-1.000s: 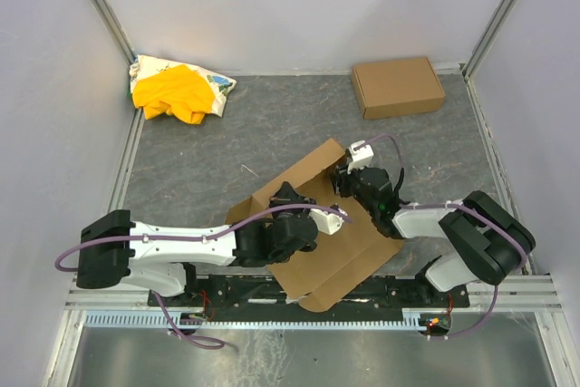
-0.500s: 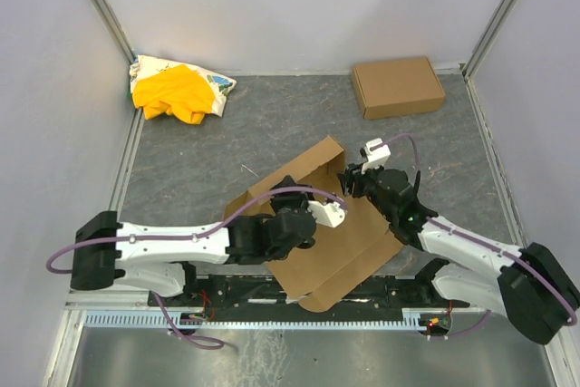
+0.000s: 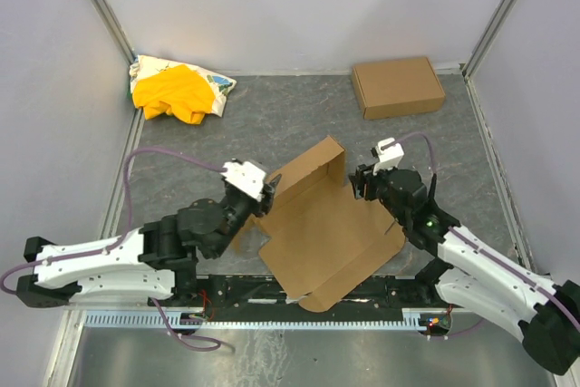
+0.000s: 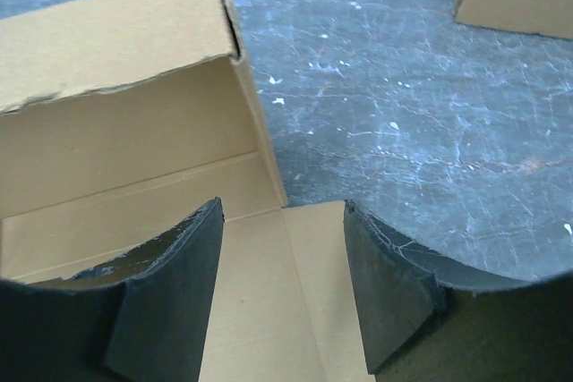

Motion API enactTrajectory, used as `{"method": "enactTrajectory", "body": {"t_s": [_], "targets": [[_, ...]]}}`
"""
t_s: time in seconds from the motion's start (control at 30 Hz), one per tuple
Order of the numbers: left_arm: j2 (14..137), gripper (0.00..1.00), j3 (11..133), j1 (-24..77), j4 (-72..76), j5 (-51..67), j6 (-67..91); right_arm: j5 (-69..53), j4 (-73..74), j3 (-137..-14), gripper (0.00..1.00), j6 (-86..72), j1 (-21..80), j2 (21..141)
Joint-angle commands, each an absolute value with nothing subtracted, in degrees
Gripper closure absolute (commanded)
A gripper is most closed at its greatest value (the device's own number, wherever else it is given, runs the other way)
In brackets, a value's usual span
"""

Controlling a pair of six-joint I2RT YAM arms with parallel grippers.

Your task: Fold the paper box

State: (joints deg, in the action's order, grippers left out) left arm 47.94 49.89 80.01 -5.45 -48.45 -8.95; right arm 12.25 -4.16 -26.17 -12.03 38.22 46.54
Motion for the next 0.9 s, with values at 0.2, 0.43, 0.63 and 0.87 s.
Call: {"method": "enactTrajectory", "body": {"t_s": [0.2,0.43,0.63,0.87], "targets": [[41.21,0.48,47.85,80.25,-8.68,-56.06,5.75,9.16,-11.24,-32.39,0.35,-10.36,34.30,60.45],[39.97,0.48,47.42,80.23,-12.80,-57.73,10.53,-2.68,-13.67,-33.05,0.37,-12.38,28.52,63.34],[38.64,0.48,45.04,80.20,-12.09,-58.51,11.68,-10.75,-12.72,-35.14,0.41,-13.18,26.54,65.50],[38.50,0.48,43.73,80.21,-10.71,-58.71,10.34,-10.71,-14.58,-35.35,0.40,-13.19,26.50,67.24]]}}
